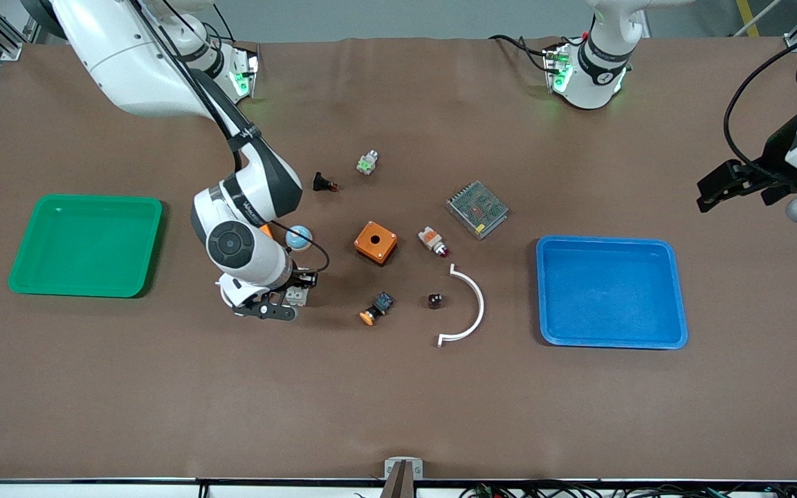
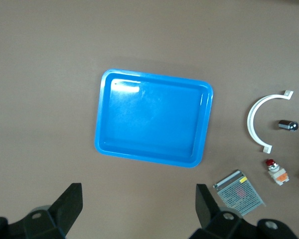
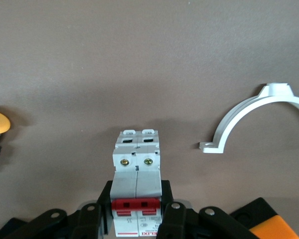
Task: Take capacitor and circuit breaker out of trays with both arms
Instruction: 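Lower the breaker onto the table beside the orange box with the right gripper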
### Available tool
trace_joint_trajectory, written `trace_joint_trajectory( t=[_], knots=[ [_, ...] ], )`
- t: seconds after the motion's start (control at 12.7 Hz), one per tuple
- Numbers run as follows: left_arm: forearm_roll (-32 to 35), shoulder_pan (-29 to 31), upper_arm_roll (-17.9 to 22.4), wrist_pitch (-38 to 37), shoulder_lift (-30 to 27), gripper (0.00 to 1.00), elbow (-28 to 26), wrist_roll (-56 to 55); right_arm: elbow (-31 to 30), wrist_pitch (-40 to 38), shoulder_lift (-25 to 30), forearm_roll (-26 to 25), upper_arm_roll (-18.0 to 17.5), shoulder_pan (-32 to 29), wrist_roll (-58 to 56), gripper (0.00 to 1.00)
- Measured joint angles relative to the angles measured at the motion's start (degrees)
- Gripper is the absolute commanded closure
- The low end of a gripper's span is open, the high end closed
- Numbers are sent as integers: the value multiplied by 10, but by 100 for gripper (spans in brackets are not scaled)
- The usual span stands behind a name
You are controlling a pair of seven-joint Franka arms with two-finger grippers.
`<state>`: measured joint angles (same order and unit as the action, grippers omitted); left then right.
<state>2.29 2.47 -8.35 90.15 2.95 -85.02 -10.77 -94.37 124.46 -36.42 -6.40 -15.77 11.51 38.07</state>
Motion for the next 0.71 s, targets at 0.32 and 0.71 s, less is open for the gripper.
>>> trace_joint_trajectory(
  t=[0.32,0.71],
  knots=[
    [0,-1,8,-40,-19,0,-14,7,4,30,-9,29,1,11,7,84],
    [0,-1,18,-64,-46,0,-15,8,10,47,-27,32,34,44,7,0]
  ],
)
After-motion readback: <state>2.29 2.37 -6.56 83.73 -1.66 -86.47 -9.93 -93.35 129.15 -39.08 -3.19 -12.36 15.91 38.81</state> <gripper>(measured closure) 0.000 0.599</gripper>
